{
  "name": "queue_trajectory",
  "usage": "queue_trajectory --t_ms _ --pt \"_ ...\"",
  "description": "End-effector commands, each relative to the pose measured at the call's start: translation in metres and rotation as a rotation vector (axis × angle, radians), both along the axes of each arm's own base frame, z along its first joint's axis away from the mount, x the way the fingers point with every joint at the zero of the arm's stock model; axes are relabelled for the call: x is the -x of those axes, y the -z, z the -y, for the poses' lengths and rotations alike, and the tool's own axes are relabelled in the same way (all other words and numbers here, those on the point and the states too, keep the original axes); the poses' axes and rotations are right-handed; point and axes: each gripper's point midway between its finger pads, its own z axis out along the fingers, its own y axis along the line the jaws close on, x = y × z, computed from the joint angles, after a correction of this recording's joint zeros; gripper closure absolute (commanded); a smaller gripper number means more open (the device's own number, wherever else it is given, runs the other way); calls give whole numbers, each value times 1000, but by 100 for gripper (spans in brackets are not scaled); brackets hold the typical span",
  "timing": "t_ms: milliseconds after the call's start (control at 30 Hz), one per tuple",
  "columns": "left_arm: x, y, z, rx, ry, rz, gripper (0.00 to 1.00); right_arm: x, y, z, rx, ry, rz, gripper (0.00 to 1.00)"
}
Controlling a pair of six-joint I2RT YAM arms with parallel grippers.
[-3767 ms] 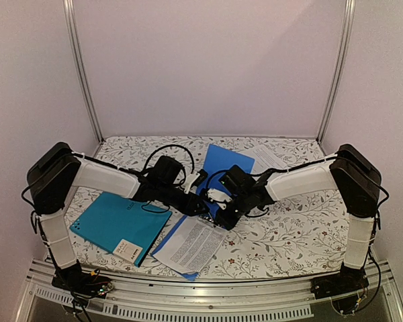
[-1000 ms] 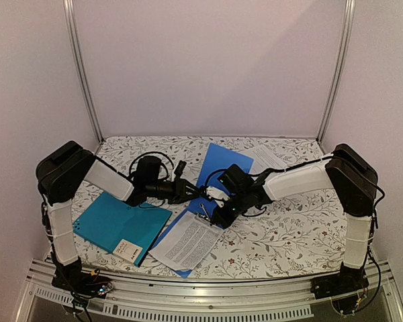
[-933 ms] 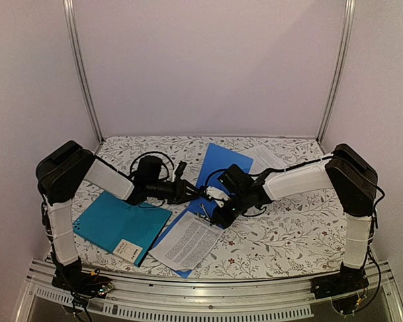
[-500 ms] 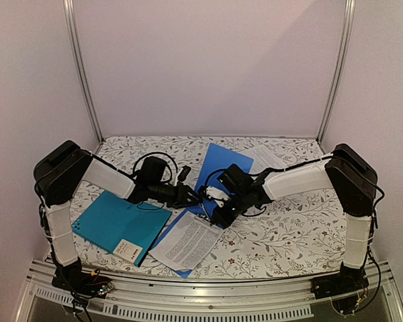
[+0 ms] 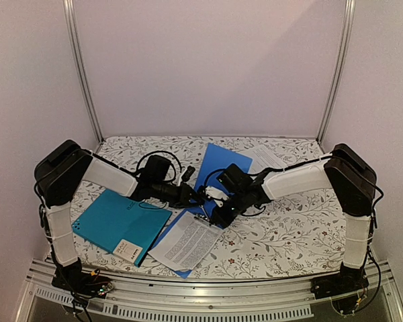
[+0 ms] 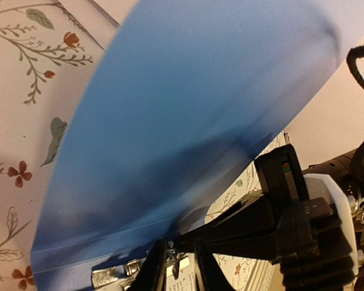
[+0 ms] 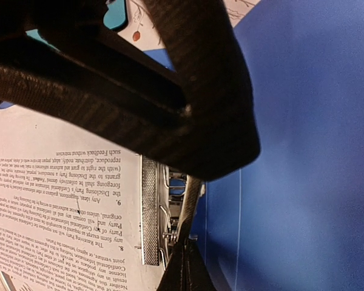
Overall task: Put the files into the folder
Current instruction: Clamp the file at the center of the board.
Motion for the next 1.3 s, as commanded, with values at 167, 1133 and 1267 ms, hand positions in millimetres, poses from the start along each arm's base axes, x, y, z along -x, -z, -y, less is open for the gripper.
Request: queue_trajectory --t_ms 167,1133,1267 --pt "10 2 -1 -23 15 -25 82 58 87 77 353 -10 -225 100" --pt "40 58 -51 -236 -100 -93 100 61 95 84 377 51 -251 100" --pt "54 76 -64 -287 -110 -123 100 61 96 85 382 57 -255 100"
